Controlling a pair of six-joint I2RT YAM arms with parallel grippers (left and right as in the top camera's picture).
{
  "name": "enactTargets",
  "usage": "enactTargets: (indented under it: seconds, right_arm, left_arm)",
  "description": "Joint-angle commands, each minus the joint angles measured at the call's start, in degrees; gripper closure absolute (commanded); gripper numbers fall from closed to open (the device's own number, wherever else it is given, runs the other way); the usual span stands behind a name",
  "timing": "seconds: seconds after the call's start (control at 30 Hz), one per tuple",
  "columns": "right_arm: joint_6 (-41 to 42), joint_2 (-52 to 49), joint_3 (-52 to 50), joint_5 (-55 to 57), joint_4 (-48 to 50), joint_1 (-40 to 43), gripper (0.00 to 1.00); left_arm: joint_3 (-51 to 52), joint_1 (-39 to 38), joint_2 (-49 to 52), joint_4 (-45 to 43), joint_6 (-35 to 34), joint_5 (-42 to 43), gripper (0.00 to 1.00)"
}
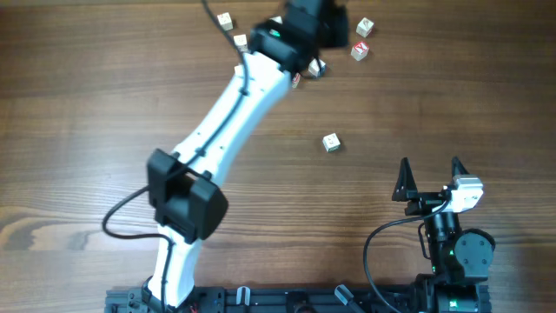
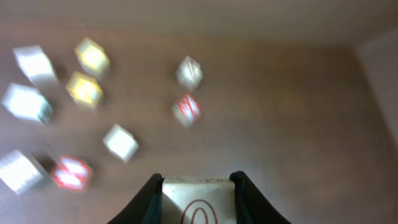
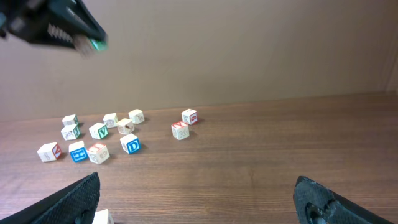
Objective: Form a horizontal line
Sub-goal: 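Carry the block right and set it beside the first placed block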
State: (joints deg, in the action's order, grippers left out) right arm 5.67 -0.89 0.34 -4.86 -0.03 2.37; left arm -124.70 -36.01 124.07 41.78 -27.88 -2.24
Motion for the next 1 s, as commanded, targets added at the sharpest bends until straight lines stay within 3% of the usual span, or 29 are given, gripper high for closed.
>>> enactTargets:
  seconds: [0.0, 0.23, 0.33, 0.53, 0.73, 0.97]
  right_arm:
    - [-1.0, 0.5, 0.0, 0.4, 0.2, 0.2, 0.00]
    - [-1.0, 0.5, 0.0, 0.4, 0.2, 0.2, 0.00]
    - [-1.0, 0.5, 0.0, 0.4, 0.2, 0.2, 0.00]
    - [-1.0, 0.5, 0.0, 0.4, 0.2, 0.2, 0.00]
    - [-1.0, 0.5, 0.0, 0.4, 0.2, 0.2, 0.00]
    - [-1.0, 0.5, 0.0, 0.4, 0.2, 0.2, 0.00]
  left_arm:
    - [1.0, -4.5, 3.3, 3.9, -7.0, -0.2, 0.84]
    - [1.0, -11.1, 7.4, 10.1, -8.2, -1.0, 0.85]
    - [1.0, -12.8, 11.2, 11.9, -12.8, -3.4, 0.85]
    - [1.0, -12.9, 15.5, 13.4, -18.5, -3.7, 0.86]
    - [1.1, -12.7, 17.6, 13.8, -19.6, -5.2, 0.80]
    - [1.1, -12.7, 20.0, 15.8, -19.5, -5.2, 0.80]
